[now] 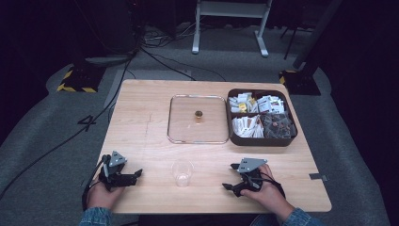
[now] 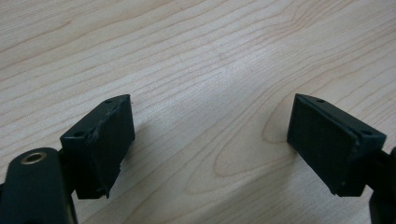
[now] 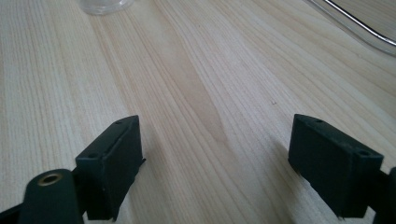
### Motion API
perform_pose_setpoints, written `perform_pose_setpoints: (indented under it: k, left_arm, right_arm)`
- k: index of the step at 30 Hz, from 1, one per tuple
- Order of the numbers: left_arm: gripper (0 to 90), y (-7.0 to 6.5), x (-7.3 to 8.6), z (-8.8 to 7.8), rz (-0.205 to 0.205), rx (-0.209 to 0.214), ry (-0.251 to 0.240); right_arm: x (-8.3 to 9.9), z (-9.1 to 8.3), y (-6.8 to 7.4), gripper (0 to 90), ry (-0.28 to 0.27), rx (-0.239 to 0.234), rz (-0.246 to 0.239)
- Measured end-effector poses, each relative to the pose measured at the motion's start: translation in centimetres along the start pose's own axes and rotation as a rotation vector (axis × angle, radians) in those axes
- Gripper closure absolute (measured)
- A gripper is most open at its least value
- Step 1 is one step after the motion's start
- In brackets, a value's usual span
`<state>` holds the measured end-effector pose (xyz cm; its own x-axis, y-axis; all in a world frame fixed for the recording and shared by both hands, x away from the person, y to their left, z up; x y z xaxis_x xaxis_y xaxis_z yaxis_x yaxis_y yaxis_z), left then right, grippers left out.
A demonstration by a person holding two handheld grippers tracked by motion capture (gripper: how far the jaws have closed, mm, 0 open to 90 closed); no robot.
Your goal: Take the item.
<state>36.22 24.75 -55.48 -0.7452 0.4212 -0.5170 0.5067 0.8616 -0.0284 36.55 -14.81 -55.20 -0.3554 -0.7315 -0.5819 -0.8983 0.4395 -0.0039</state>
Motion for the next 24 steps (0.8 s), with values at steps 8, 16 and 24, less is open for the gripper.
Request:
perform_pose_setpoints:
  k: [8,16,24]
  left_arm:
    - [15.8,0.05,0.05,-0.01,0.000,-0.006,-0.013]
    - [15.9,0.05,0.06,-0.01,-0.001,-0.006,-0.014]
    - [15.9,0.06,0.04,-0.01,0.001,-0.005,-0.015]
  right_arm:
    - [0.04,-0.03,0.03,17.4,0.001,-0.004,-0.005]
    - [0.04,-0.02,0.06,17.1,0.001,-0.005,-0.006]
    - [-0.15,-0.15,0.43,25.4,0.005,-0.014,-0.018]
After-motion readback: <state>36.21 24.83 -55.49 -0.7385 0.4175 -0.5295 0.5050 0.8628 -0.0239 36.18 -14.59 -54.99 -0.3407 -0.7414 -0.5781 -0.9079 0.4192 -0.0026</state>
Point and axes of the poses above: each handheld gripper's, and its own axes: z roughly forward along the jaws, x roughly out of its underside, y roughly to its left, the point moved 7 cm from there along z, roughly forward along the jaws, and after that the axes turned 12 degrees about y, right-handed, at the moved point
